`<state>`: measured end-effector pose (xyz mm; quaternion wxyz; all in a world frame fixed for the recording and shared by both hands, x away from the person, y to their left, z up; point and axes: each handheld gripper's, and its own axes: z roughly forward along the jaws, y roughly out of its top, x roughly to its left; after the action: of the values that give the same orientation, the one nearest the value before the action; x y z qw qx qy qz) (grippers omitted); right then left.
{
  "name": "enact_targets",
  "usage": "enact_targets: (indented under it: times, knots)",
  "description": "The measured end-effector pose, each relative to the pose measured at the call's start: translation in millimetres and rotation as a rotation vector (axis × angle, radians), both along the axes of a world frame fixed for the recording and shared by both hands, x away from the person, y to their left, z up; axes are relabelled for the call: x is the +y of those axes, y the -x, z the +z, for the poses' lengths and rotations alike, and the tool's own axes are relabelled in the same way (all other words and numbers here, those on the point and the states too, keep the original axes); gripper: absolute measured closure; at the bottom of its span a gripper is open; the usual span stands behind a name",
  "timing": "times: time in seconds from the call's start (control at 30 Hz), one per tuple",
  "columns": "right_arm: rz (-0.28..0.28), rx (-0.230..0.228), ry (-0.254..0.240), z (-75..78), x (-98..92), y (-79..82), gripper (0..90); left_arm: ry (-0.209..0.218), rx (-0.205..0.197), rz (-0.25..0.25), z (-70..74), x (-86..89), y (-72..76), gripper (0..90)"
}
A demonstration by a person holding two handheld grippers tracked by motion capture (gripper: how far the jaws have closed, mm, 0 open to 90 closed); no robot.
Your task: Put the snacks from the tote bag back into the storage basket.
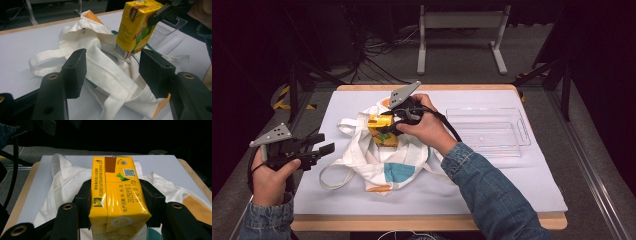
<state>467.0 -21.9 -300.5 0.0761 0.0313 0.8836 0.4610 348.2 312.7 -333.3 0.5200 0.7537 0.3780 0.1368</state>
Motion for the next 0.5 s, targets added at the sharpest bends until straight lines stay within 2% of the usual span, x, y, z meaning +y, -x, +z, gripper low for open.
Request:
enact_targets:
  times: [0.23, 0.5]
  knots:
    - [0.008, -0.006, -0.027, 14.8, -13.5, 5.5, 51.1, -0.007, 0.003, 0.012, -1.1, 0.0, -3.1, 38.4]
    - [-0.006, -0.018, -0.040, 30.1, -35.9, 11.6, 51.1, -0.014, -0.004, 0.000, -0.3, -3.3, -5.7, 38.0]
